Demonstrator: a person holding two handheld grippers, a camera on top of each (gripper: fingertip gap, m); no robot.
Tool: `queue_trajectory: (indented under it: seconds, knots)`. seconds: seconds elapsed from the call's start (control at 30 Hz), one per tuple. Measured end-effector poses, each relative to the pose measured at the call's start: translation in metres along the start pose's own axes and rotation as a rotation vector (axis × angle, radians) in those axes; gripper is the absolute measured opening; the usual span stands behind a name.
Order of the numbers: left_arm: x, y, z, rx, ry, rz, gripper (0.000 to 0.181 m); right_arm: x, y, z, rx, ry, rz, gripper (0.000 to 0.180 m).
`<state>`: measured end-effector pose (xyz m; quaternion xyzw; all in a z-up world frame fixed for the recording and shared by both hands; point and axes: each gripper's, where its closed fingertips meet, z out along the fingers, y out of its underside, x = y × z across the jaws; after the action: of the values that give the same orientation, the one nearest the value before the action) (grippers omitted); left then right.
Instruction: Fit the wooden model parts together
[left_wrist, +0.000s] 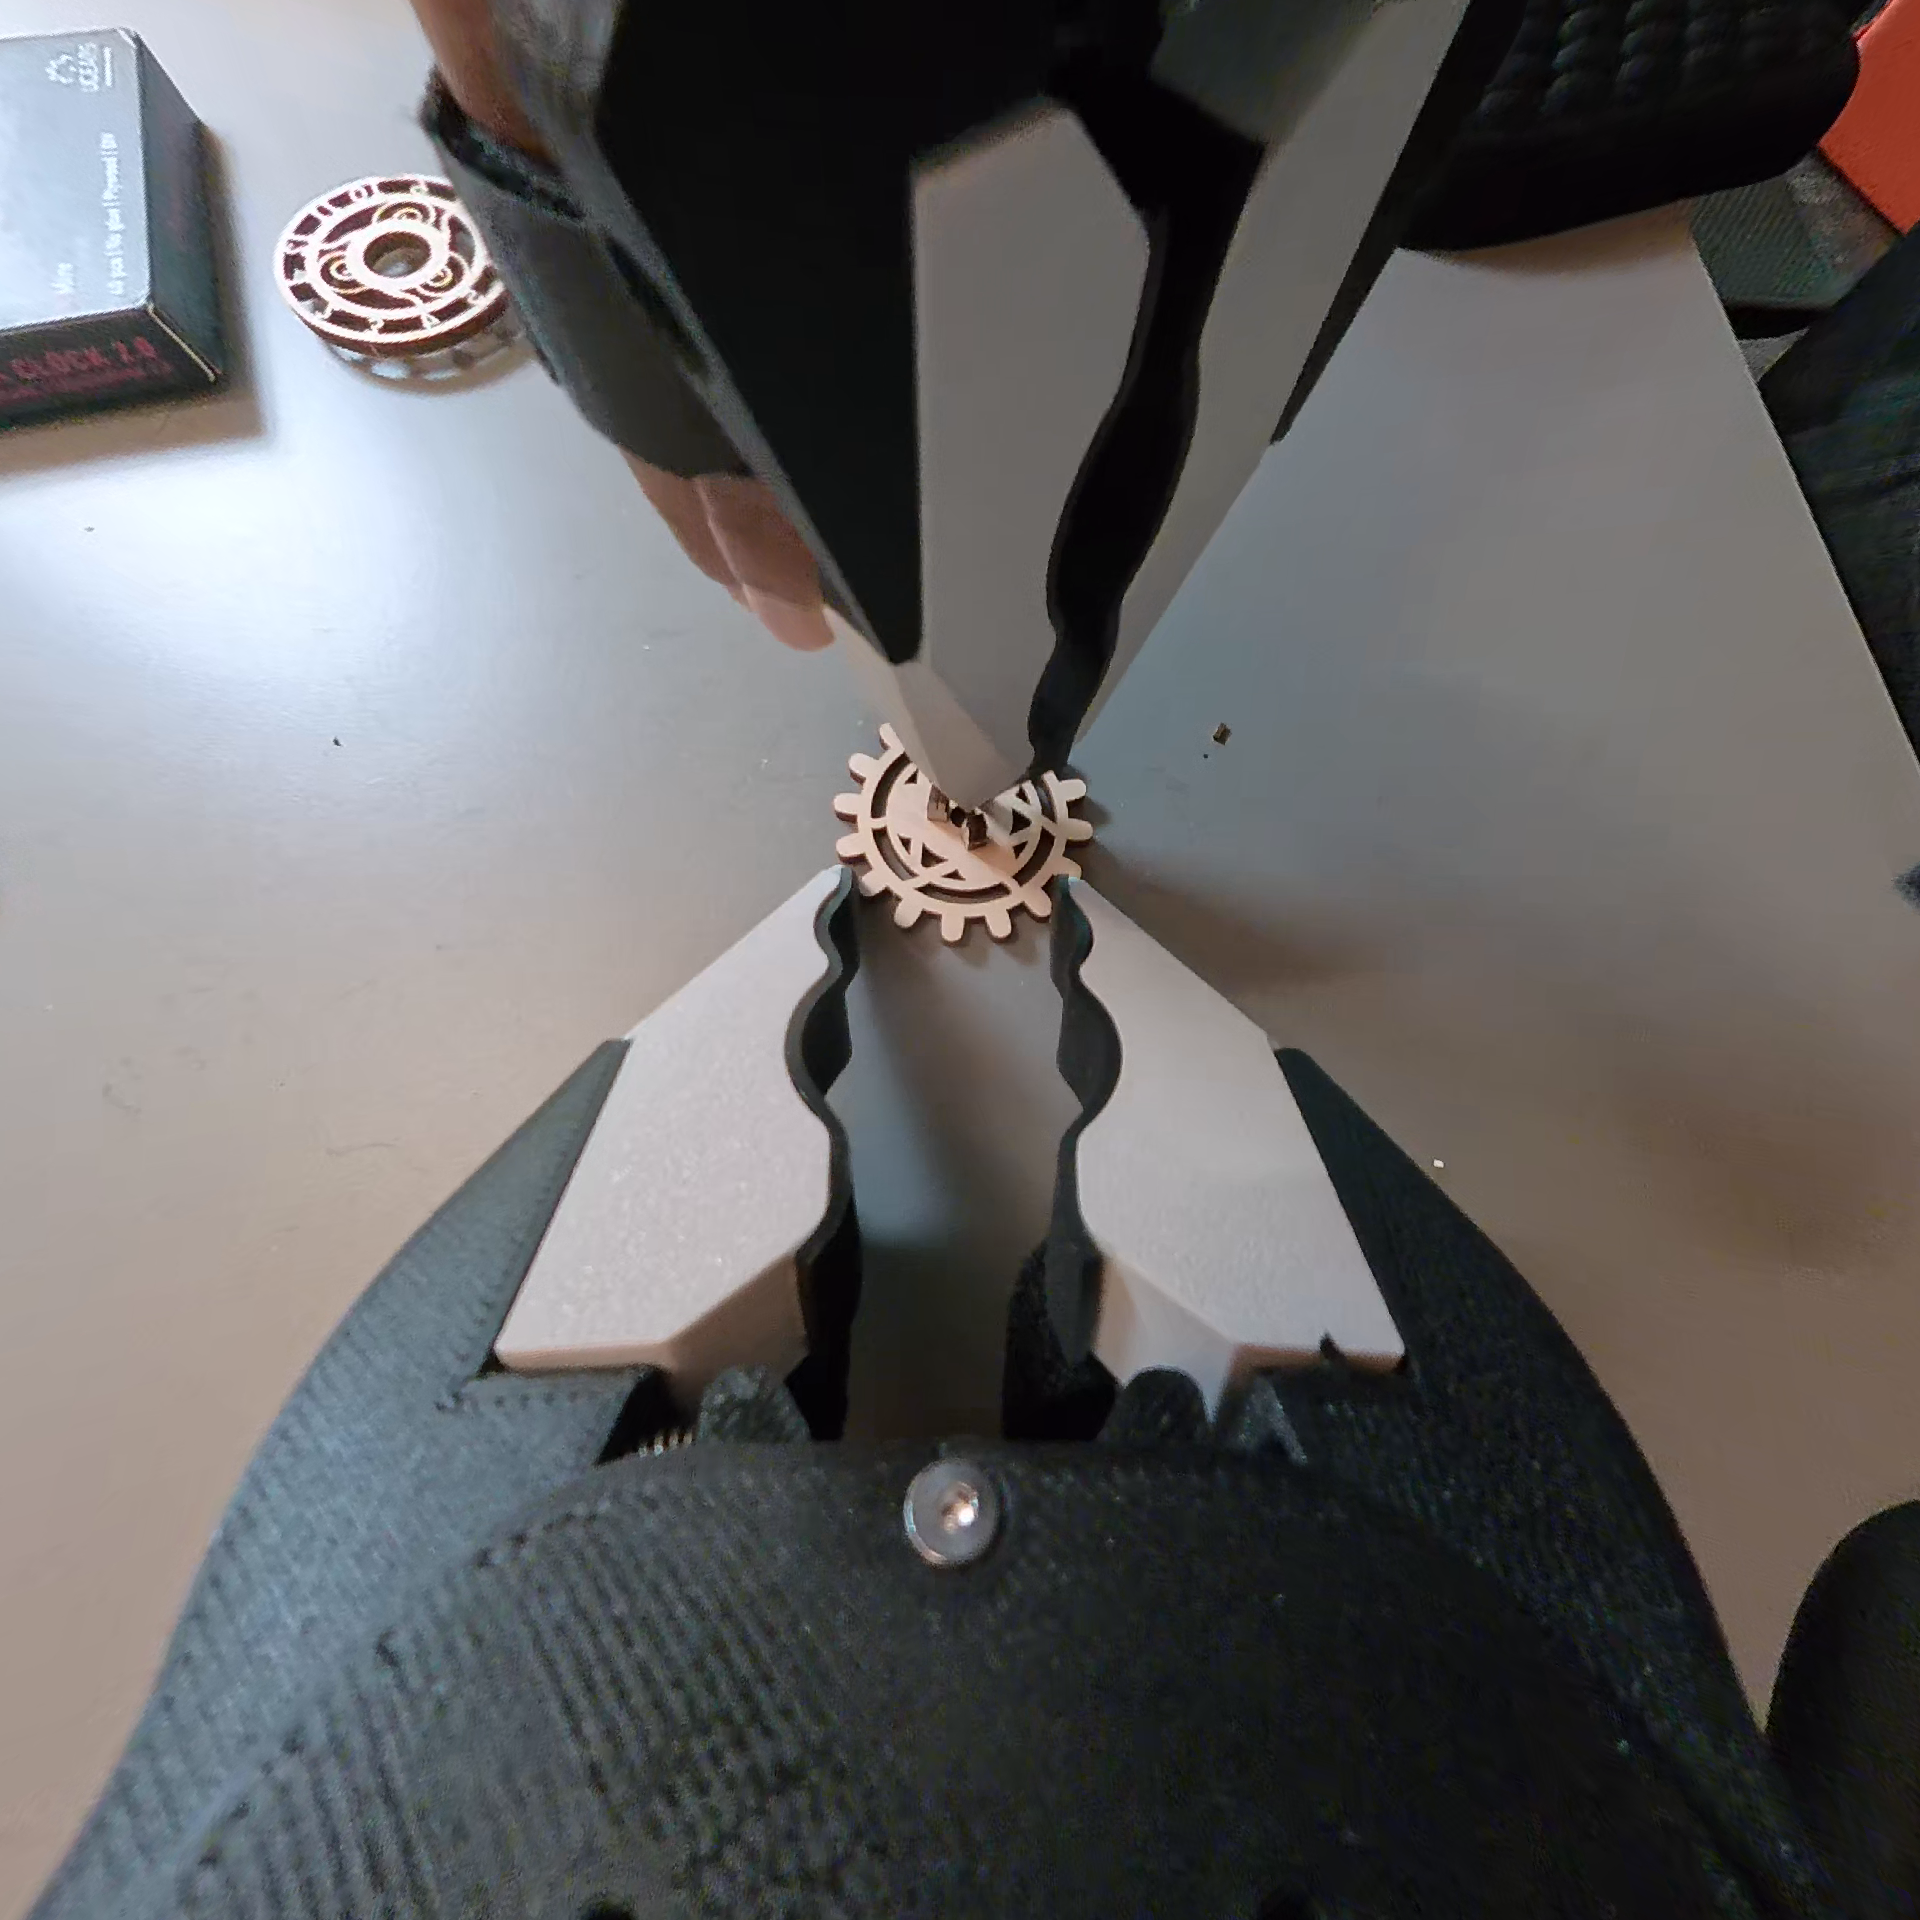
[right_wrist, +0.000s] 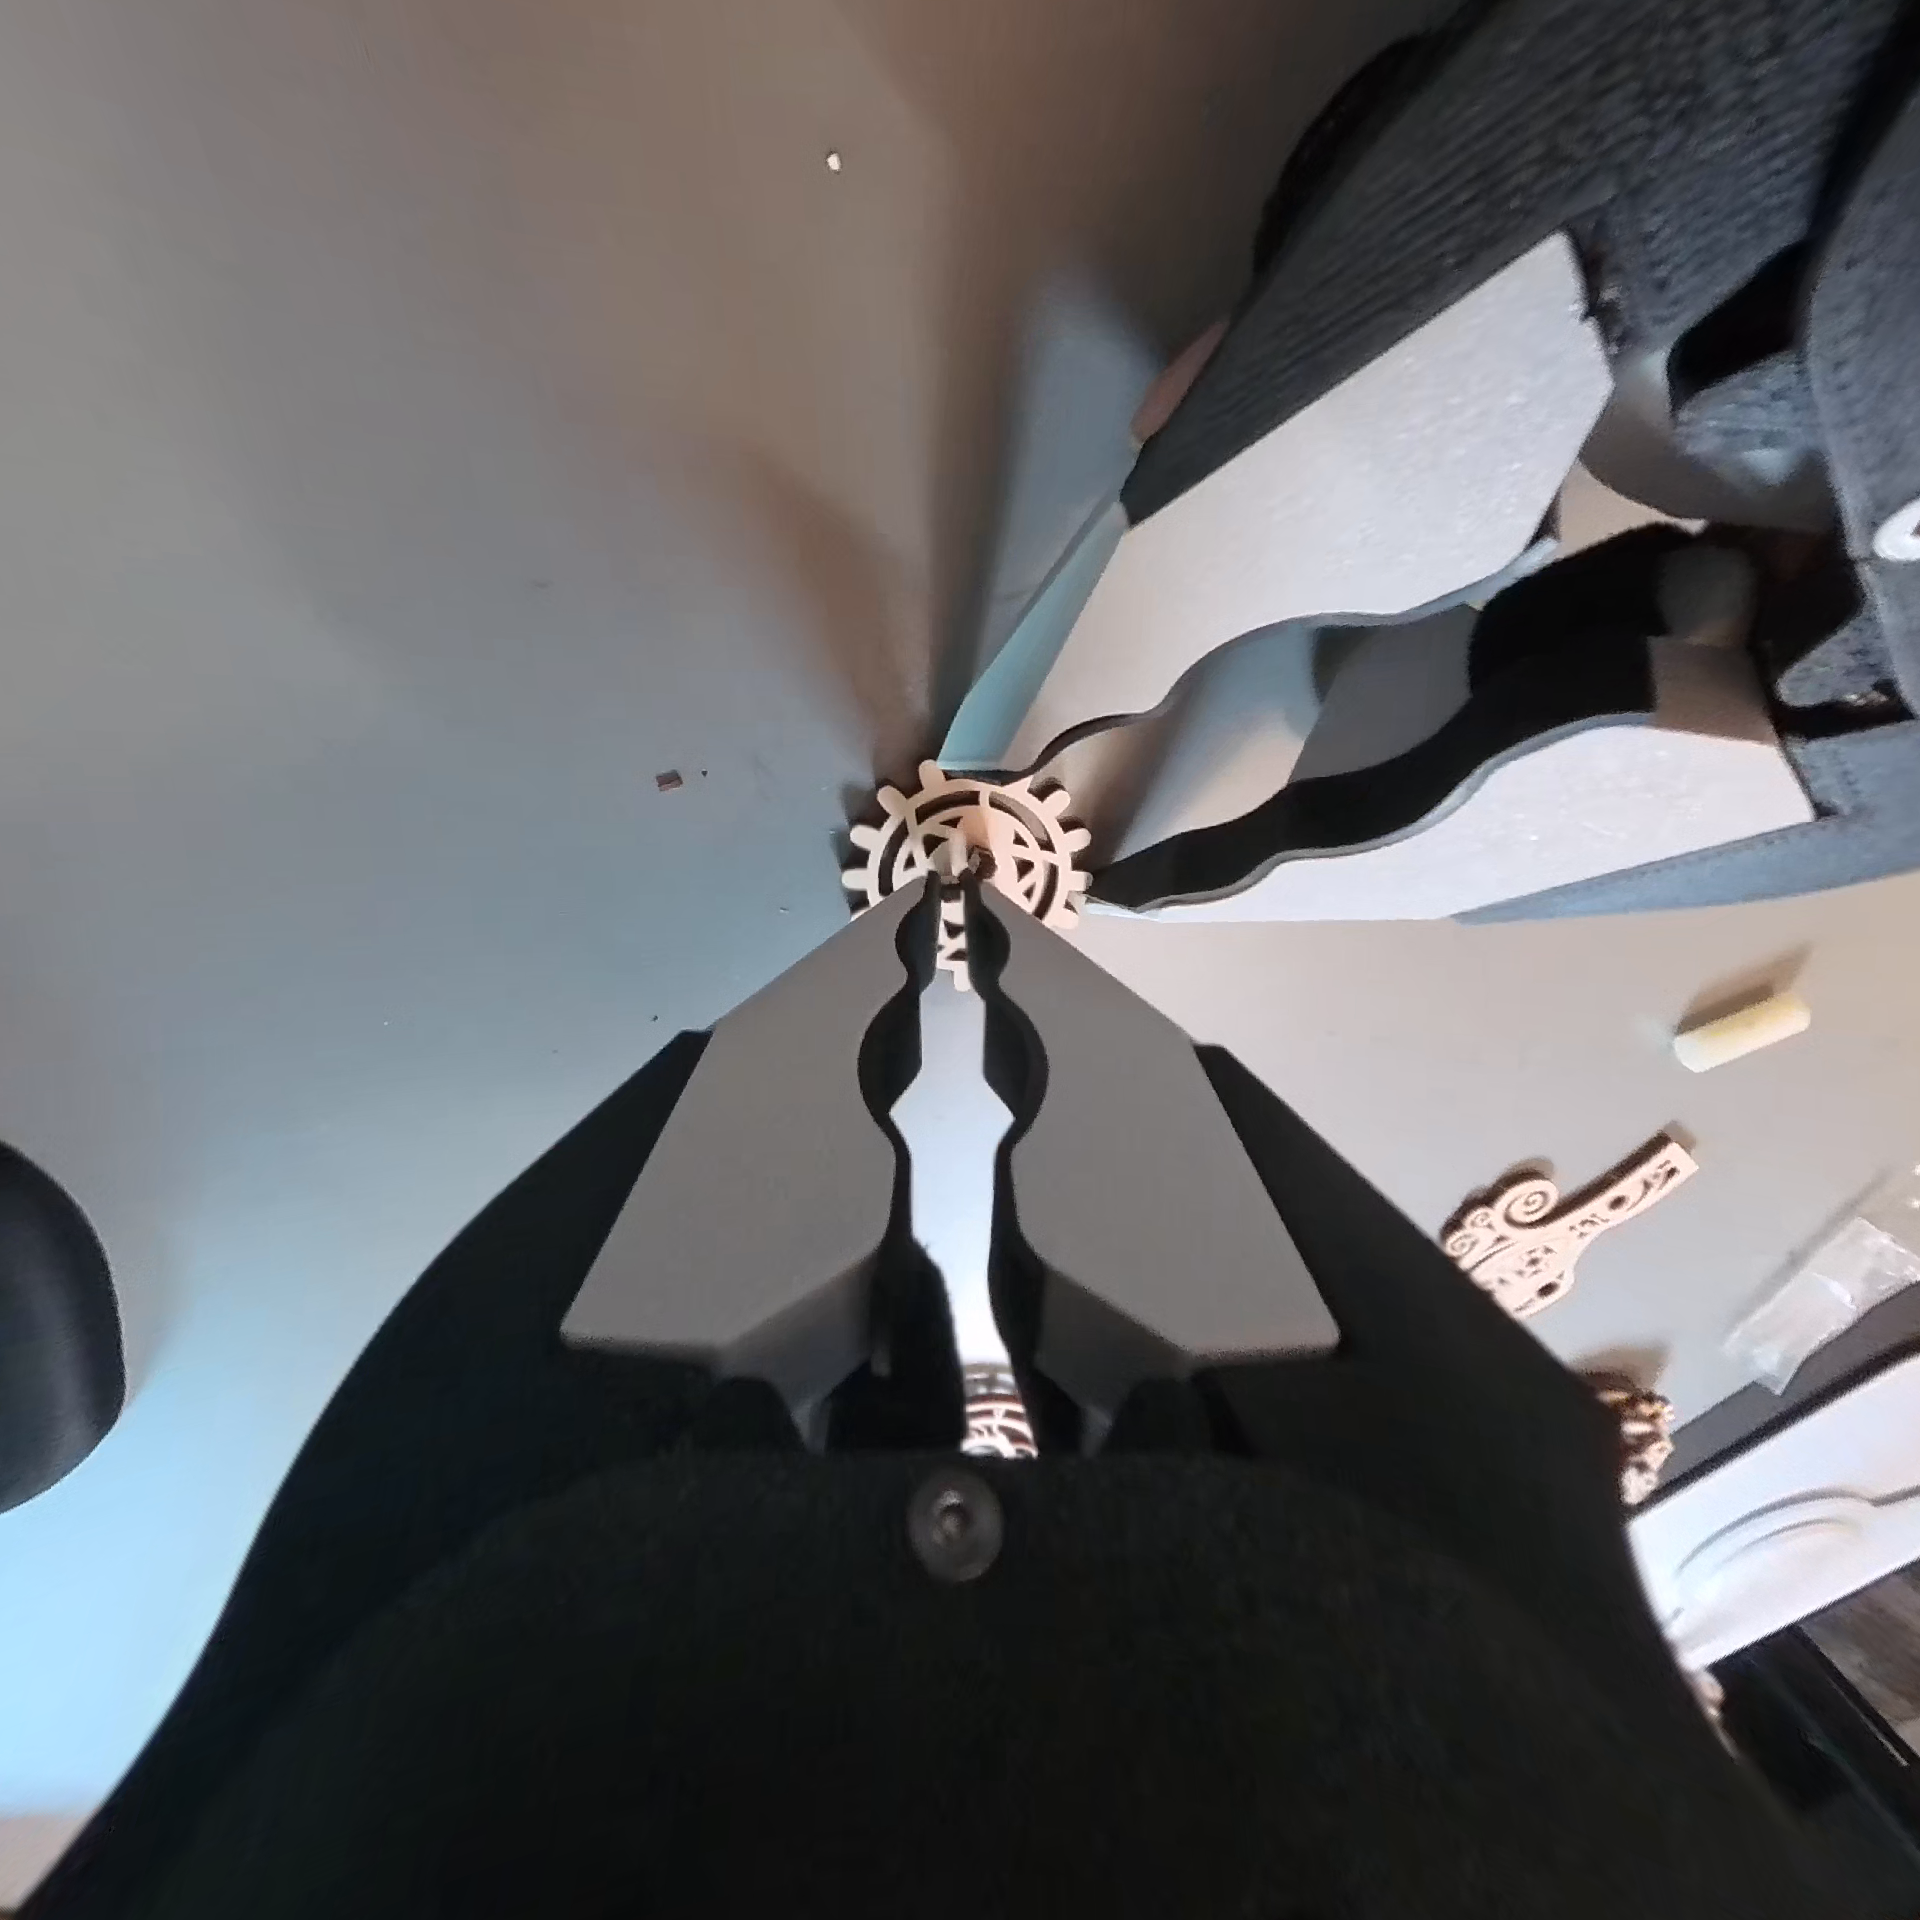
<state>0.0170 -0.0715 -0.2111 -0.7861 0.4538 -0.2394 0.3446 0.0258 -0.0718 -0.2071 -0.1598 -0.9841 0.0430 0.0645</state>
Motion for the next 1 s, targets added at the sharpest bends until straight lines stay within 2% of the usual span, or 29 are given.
queue_trajectory:
  seconds: [0.07,0.2,0.5,1.0]
  knots:
    - [0.0000,-0.0001,-0.0001,0.000,0.000,0.000,0.036,0.0025,0.0005,-0.0025,0.002,0.017,0.019,0.006]
    - [-0.0001,-0.0001,-0.0002,0.001,0.002,-0.003,0.036,0.0030,-0.0016,-0.0055,0.030,0.022,0.041,0.000]
    - [0.0000,-0.0001,-0.0003,0.002,0.005,-0.006,0.036,0.0012,-0.0048,-0.0066,0.049,0.018,0.045,0.000]
    - [0.0001,0.0000,-0.0002,0.001,0.003,-0.007,0.036,-0.0008,-0.0008,-0.0015,-0.003,-0.031,0.017,0.000]
